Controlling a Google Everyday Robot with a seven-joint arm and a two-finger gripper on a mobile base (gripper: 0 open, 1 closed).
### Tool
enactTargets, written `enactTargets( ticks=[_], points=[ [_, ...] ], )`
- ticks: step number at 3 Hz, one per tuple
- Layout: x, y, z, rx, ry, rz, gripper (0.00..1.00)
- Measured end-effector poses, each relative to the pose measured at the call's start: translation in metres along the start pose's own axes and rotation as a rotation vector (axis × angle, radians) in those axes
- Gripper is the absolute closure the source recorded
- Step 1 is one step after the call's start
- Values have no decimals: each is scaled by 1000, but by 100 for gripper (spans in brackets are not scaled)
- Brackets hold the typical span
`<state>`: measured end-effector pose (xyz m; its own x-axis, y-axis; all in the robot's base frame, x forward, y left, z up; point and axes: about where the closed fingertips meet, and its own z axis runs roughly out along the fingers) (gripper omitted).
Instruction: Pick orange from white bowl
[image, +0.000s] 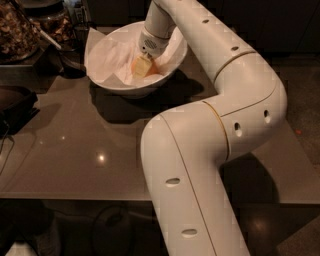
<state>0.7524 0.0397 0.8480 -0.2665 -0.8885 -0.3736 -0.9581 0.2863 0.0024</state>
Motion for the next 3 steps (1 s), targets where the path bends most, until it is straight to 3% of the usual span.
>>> enactTargets(
  ticks=[2,3],
  points=[
    [-2,0,-4,0,0,0,91],
    [-12,2,-28,27,-90,-48,100]
  ],
)
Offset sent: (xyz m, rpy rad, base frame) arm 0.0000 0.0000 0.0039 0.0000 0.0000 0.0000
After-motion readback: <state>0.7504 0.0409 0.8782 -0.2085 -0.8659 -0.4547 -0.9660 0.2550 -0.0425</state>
